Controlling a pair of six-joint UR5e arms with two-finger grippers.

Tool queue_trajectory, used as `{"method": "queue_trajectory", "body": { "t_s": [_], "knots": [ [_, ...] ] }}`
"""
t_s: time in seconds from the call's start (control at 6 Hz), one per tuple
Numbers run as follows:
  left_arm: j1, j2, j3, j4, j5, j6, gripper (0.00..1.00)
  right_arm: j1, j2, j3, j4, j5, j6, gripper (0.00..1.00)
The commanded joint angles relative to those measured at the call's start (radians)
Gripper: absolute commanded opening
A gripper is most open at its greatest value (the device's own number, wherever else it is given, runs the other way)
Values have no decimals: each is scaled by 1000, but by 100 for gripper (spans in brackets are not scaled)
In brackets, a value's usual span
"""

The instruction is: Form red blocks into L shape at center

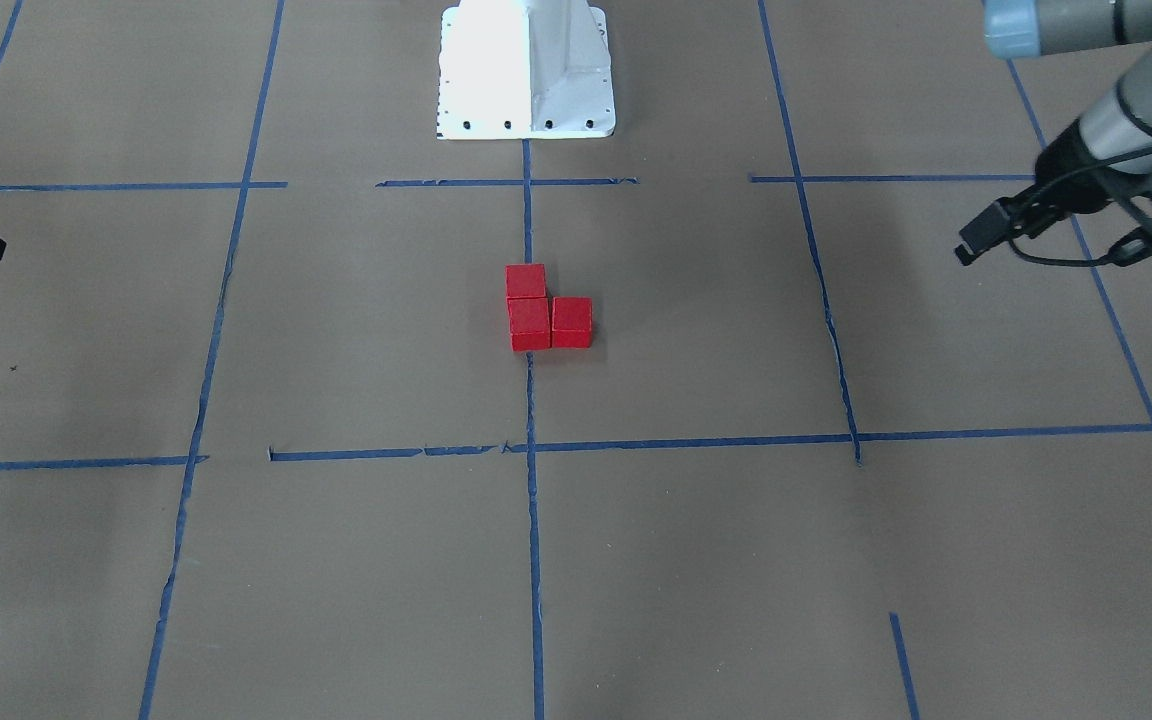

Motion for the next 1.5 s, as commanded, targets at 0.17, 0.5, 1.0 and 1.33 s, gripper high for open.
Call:
{"method": "queue_trajectory", "body": {
  "t_s": [0.17,0.5,1.0,1.33],
  "knots": [
    [-285,60,194,1,-7,694,100,108,-84,-34,-2,2,-122,100],
    [-331,118,199,-3,-12,765,100,115,-112,-25,1,1,-171,100],
    [-335,167,179,6,-13,762,100,158,-107,-60,1,-10,-345,100],
    [-335,198,144,1,-16,753,100,167,-105,-68,1,0,-385,100]
  ]
}}
